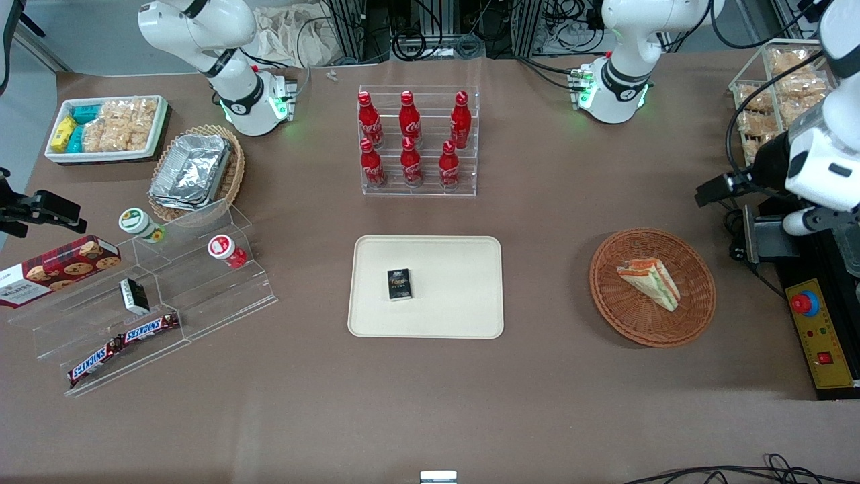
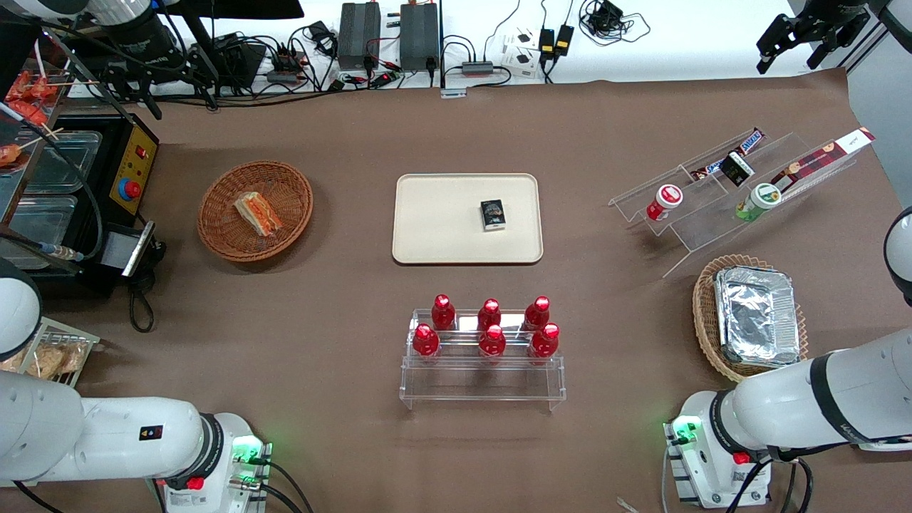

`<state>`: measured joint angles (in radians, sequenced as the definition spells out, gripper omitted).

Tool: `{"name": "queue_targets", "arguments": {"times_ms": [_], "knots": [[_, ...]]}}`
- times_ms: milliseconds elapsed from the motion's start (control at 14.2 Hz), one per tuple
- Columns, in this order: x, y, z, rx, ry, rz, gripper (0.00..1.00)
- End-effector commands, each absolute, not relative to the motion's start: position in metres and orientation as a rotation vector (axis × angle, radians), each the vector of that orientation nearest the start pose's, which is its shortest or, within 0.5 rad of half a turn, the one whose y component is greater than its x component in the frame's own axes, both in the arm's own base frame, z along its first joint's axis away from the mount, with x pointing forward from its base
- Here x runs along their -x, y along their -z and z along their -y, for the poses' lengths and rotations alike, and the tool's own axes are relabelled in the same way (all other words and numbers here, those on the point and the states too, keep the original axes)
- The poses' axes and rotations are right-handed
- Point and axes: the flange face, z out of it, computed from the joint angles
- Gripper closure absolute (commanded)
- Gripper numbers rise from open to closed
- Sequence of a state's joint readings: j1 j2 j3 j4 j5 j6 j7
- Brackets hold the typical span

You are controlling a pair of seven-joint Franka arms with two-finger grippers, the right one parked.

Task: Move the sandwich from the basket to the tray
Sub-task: 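Lower the open left gripper over the wrapped sandwich in the basket, then close the left gripper on the sandwich's crust edge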

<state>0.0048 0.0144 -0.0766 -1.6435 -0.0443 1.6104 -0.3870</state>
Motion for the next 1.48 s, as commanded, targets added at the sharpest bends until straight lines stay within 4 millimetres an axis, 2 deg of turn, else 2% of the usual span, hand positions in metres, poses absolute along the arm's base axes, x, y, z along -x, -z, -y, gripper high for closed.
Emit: {"name": "queue_targets", "arguments": {"times_ms": [0,423,704,1127,1408], "knots": [[-0.557,-0.555,0.036,3.103,-0.077,0.613,0.00],[-0.557,-0.465,0.009,3.068,-0.029,0.794,0.00],[-0.547,-0.399,0.006,3.064,0.022,0.843,0.00],[-0.569,-0.311,0.006,3.011,0.017,1.043,0.00],[-0.574,-0.277,0.008,2.978,0.013,1.145,0.00]]}}
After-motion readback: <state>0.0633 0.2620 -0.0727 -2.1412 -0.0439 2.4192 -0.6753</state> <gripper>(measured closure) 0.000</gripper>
